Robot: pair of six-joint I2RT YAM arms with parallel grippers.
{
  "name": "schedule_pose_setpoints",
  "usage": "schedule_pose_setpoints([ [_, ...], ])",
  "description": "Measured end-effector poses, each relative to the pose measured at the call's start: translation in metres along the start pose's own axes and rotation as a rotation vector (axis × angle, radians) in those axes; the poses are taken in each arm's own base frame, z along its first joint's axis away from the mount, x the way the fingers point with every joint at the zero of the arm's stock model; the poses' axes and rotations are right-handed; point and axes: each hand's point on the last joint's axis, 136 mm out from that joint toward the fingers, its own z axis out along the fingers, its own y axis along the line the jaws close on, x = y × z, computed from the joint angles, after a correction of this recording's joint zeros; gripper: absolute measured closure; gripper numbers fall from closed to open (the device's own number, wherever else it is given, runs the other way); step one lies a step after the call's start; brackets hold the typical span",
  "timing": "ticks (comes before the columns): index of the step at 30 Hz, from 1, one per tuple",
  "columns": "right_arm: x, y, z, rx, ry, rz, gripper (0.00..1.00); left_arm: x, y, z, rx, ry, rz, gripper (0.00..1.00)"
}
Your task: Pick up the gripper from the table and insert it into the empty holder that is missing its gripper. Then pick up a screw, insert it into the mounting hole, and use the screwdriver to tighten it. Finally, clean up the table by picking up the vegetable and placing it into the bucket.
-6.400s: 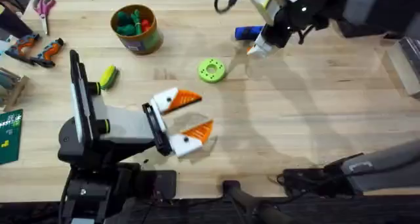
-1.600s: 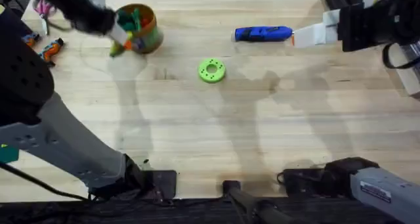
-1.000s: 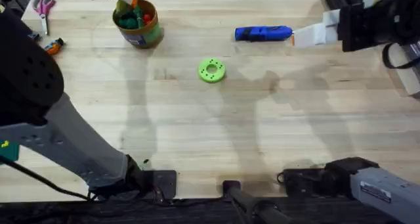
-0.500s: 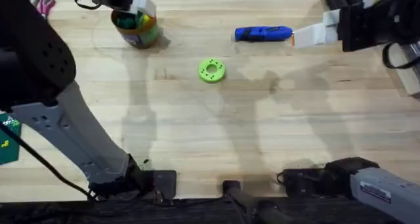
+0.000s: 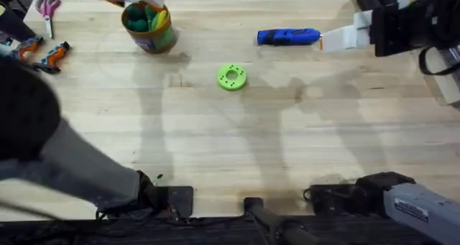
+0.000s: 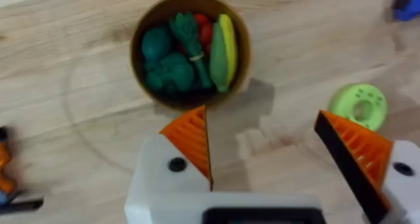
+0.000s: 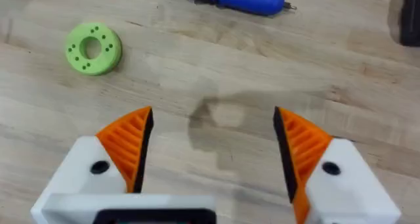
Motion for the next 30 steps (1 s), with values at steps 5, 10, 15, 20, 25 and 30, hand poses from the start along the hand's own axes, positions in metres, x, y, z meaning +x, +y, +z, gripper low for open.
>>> schedule_pose_setpoints([
  [5, 0.0, 0.0, 0.0, 0.0, 0.0, 0.0, 0.008, 0.014, -0.028, -0.074, -0.032, -0.067, 0.035, 0.014],
  [10, 0.0, 0.0, 0.0, 0.0, 0.0, 0.0, 0.008, 0.041, -0.048, -0.122, -0.065, -0.081, 0.048, 0.013],
  [15, 0.0, 0.0, 0.0, 0.0, 0.0, 0.0, 0.008, 0.076, -0.068, -0.153, -0.067, -0.052, 0.037, 0.013],
  [20, 0.0, 0.0, 0.0, 0.0, 0.0, 0.0, 0.007, 0.104, -0.081, -0.172, -0.087, -0.089, 0.02, 0.013],
  [25, 0.0, 0.0, 0.0, 0.0, 0.0, 0.0, 0.008, 0.128, -0.092, -0.184, -0.132, -0.213, 0.014, 0.013],
  [30, 0.0, 0.0, 0.0, 0.0, 0.0, 0.0, 0.008, 0.151, -0.104, -0.196, -0.156, -0.292, 0.012, 0.013],
])
